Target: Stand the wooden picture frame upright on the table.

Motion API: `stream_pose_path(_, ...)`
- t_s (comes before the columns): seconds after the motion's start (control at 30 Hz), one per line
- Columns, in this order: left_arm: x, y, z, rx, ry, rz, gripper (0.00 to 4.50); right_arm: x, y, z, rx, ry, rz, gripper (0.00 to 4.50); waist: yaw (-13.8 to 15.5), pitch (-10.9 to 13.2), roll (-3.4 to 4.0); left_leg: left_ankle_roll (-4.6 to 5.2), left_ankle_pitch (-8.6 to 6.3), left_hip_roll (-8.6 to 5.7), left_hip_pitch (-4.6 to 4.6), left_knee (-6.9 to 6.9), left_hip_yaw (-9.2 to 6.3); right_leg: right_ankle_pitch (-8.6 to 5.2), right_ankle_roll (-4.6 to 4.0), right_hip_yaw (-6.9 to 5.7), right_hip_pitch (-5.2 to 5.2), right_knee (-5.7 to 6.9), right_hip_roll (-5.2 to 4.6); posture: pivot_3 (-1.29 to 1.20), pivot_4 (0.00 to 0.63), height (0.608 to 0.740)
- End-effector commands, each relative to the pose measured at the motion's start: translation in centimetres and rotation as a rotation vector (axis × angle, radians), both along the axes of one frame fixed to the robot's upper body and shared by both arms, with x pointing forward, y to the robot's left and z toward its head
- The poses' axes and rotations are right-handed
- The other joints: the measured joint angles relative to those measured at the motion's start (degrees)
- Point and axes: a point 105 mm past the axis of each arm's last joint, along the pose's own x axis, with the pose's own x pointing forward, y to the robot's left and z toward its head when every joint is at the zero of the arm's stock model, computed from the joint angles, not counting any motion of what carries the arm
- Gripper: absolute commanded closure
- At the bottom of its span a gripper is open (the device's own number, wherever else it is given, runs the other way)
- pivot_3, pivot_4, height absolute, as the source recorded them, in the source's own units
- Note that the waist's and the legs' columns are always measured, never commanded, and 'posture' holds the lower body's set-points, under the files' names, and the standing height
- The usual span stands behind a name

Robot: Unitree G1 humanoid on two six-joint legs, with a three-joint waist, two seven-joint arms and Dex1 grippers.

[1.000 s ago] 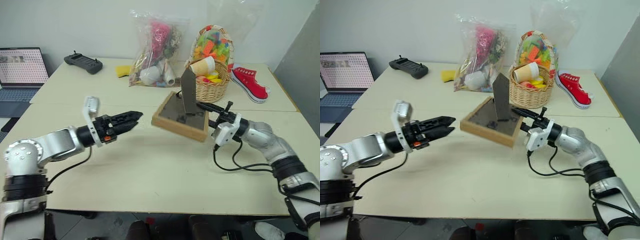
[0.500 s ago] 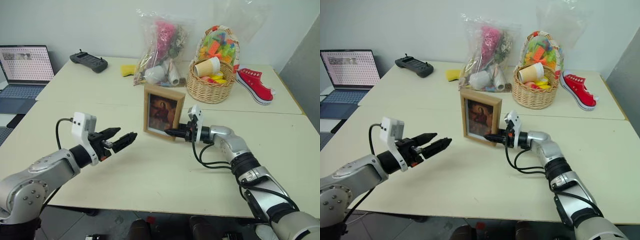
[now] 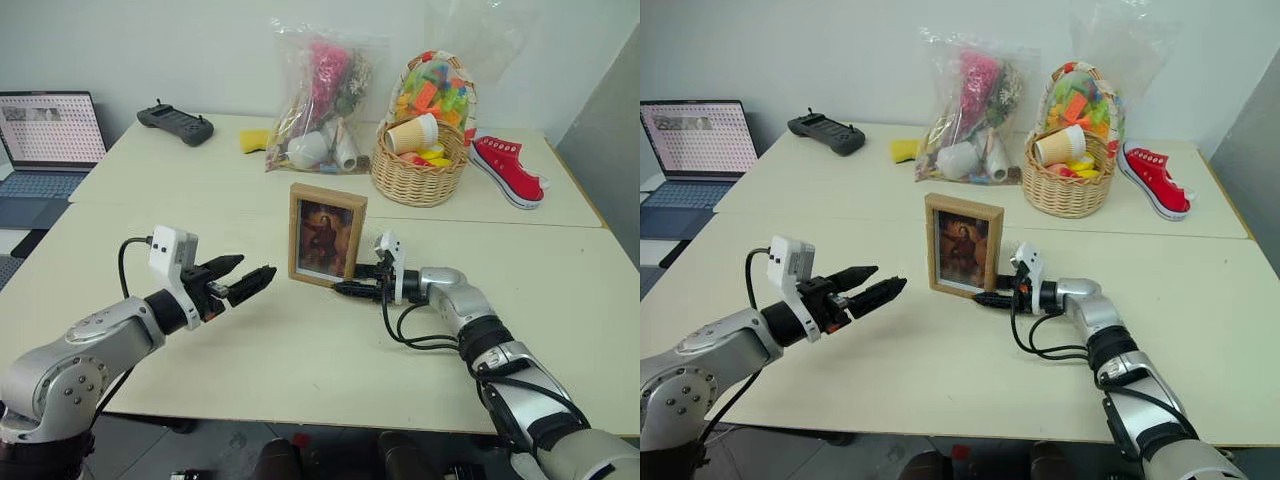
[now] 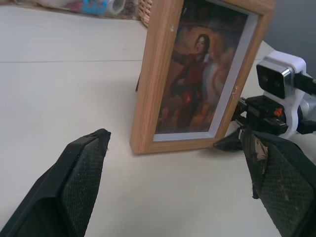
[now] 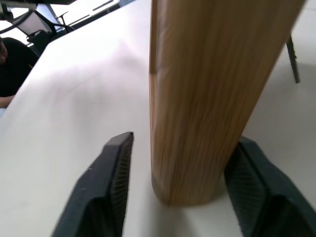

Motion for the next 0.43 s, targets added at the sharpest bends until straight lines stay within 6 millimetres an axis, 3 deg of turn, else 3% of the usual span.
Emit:
stream_pose_path(0.03,0.4,-0.4,0.3,0.022,-0.032,-0.037,0.0,0.6,-2.5,2.1,0.009,-0.085,-0.065,0.66,0.01,0.0,0.0,0.0,0.0,0.0,0.0,0.0,0.0,0.0,0.0,0.01,0.0,0.0,0.0,0.0,0.15,0.74)
stream_pose_path(0.13,1.0,-0.1,0.9,0.026,-0.045,-0.048,0.0,0.1,-5.6,2.9,-0.045,-0.132,-0.107,0.04,0.11,0.0,0.0,0.0,0.0,0.0,-0.01,0.0,-0.01,0.0,0.0,0.0,0.0,-0.01,0.0,0.0,0.15,0.74)
stream_pose_path(0.23,1.6,0.9,1.1,0.071,-0.048,-0.049,0.0,-1.0,-8.7,4.3,-0.114,-0.197,-0.148,0.04,0.18,0.0,0.0,0.0,0.0,-0.02,-0.03,0.0,-0.01,0.0,0.01,0.0,0.0,-0.02,0.0,0.0,0.15,0.74)
stream_pose_path(0.33,2.2,2.1,1.8,0.125,-0.057,-0.063,0.0,-2.8,-9.9,7.2,-0.104,-0.222,-0.145,0.04,-0.06,0.04,0.04,0.01,-0.01,-0.01,-0.01,-0.03,-0.01,-0.01,0.01,0.02,-0.02,-0.02,0.02,0.0,0.15,0.74)
stream_pose_path(0.43,2.7,3.0,2.4,0.153,-0.048,-0.089,0.0,-4.6,-9.7,10.1,-0.054,-0.231,-0.143,0.04,-0.26,0.1,0.08,0.01,-0.01,0.04,0.0,-0.05,-0.01,-0.02,-0.01,0.04,-0.04,0.02,0.11,0.0,0.15,0.74)
